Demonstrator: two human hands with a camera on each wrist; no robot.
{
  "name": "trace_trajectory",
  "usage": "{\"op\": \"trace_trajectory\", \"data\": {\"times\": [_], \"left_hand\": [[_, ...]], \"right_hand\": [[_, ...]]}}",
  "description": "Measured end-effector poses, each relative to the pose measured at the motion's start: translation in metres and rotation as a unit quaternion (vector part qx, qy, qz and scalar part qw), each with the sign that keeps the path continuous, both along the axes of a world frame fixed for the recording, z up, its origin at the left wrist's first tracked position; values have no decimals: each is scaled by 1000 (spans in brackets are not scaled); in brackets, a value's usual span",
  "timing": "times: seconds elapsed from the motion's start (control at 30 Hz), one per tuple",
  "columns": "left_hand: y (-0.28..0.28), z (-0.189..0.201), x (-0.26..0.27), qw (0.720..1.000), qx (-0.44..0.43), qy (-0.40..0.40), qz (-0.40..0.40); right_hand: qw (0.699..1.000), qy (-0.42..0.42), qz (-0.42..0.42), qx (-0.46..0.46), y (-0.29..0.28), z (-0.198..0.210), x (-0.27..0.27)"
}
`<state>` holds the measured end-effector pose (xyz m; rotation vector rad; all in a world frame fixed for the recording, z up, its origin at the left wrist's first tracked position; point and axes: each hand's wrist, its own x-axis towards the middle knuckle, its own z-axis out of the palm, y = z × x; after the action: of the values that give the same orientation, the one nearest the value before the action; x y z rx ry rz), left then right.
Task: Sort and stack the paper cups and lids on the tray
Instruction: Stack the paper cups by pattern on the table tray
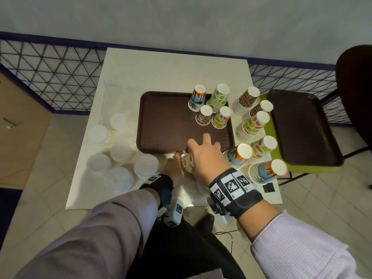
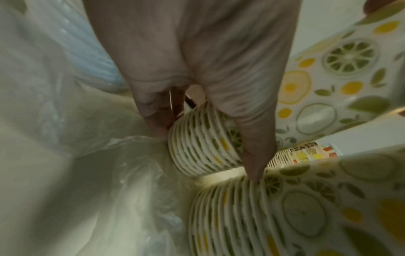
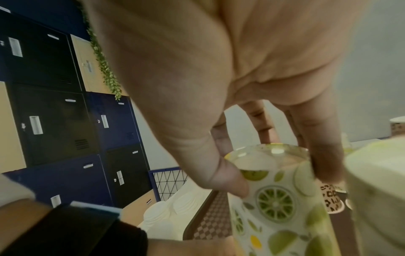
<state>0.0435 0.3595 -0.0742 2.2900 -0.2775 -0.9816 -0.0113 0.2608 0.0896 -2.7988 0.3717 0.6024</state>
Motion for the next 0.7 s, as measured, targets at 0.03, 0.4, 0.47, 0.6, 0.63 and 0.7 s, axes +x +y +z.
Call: {"op": "trace_trajectory", "data": {"times": [0.03, 0.4, 0.47, 0.6, 0.63, 0.7], "left_hand": [[1, 2, 0, 1000, 14, -9, -6], [11, 13, 3, 989, -113, -89, 45], [17, 18, 6, 982, -155, -70, 82], [27, 35, 8, 970, -222, -43, 92], [31, 37, 8, 967, -235, -27, 91], [38, 39, 9, 963, -254, 5, 90]], "right_hand": [[1000, -1, 2, 4, 0, 1, -1], [995, -69, 44, 50, -10, 27, 1], [992, -88, 55, 65, -12, 34, 3], [977, -140, 76, 139, -18, 45, 6], [969, -165, 68, 170, -22, 50, 3], [951, -230, 38, 203, -34, 62, -8]]}}
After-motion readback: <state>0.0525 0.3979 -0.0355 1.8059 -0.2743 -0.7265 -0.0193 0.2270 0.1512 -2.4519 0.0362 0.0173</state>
